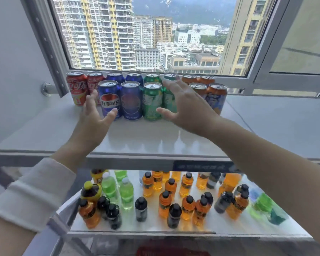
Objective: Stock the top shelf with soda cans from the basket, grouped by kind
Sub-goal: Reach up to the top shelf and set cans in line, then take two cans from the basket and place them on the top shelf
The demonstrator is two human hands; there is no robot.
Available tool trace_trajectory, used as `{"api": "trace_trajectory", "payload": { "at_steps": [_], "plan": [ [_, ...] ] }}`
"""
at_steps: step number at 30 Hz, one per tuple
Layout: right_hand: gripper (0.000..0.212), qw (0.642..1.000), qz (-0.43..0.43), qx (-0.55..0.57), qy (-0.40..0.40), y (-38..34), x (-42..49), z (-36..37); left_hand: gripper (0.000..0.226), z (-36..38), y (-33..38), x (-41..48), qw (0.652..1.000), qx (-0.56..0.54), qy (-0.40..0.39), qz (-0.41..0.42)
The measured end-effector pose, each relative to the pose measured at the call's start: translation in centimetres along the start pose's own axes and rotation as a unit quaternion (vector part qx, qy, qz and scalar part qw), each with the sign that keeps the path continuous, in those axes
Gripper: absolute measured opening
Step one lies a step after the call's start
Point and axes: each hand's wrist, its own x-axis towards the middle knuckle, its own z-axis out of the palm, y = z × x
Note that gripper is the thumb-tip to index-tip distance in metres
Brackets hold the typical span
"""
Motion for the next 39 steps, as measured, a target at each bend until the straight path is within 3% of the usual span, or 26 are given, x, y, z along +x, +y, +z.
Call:
{"api": "trace_trajectory", "payload": {
  "at_steps": [13,22,32,39],
  "plan": [
    [0.069,0.998,-0.011,0.053,0.028,-0.2,-16.8,0.9,0.067,3.6,7.4,-16.2,0.989,0.106,-0.063,0.088],
    [0.063,0.992,0.11,0.066,0.006,-1.5,-29.2,5.5,0.067,5.7,4.3,-26.2,0.971,0.13,-0.148,0.136],
    [0.066,0.951,0.257,0.112,-0.127,1.8,-41.5,14.3,0.065,12.4,-3.0,-34.5,0.95,0.149,-0.272,0.049],
    [0.068,0.874,0.371,0.202,-0.241,6.7,-46.3,24.5,0.062,20.3,-12.1,-40.4,0.918,0.136,-0.349,-0.127]
  ]
}}
